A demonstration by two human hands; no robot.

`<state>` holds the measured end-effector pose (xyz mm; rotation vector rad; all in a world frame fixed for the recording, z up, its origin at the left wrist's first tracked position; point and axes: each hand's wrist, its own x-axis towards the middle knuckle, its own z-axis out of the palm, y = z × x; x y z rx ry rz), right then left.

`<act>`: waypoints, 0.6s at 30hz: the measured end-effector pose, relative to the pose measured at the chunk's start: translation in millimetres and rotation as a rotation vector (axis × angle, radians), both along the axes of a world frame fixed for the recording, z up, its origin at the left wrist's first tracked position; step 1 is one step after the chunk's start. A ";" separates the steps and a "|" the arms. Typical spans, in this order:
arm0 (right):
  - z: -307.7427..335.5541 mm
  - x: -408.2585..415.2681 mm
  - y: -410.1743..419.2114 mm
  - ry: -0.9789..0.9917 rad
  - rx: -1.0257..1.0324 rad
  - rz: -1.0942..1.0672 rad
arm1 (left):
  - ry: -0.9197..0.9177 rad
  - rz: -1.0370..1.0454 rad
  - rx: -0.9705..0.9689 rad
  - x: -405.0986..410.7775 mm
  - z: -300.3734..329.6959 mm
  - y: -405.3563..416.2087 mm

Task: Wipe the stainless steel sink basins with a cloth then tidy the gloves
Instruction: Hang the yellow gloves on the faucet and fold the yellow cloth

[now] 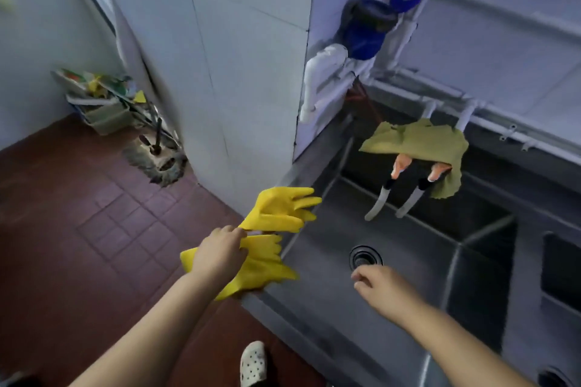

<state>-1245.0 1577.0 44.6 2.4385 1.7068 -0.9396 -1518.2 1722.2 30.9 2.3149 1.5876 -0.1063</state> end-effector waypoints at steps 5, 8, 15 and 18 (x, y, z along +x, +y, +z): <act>-4.3 -39.5 37.5 0.004 -0.048 -0.069 | 0.123 -0.181 -0.028 -4.4 -20.0 39.1; -12.2 -53.7 56.4 0.041 -0.078 -0.100 | 0.131 -0.224 -0.071 -2.8 -25.4 48.2; -38.7 -65.8 121.0 0.227 -0.005 -0.481 | -0.158 -0.403 -0.267 -19.6 -8.6 54.8; -52.7 -75.2 146.0 0.383 -0.010 -0.697 | -0.268 -0.439 -0.305 -36.9 13.6 61.1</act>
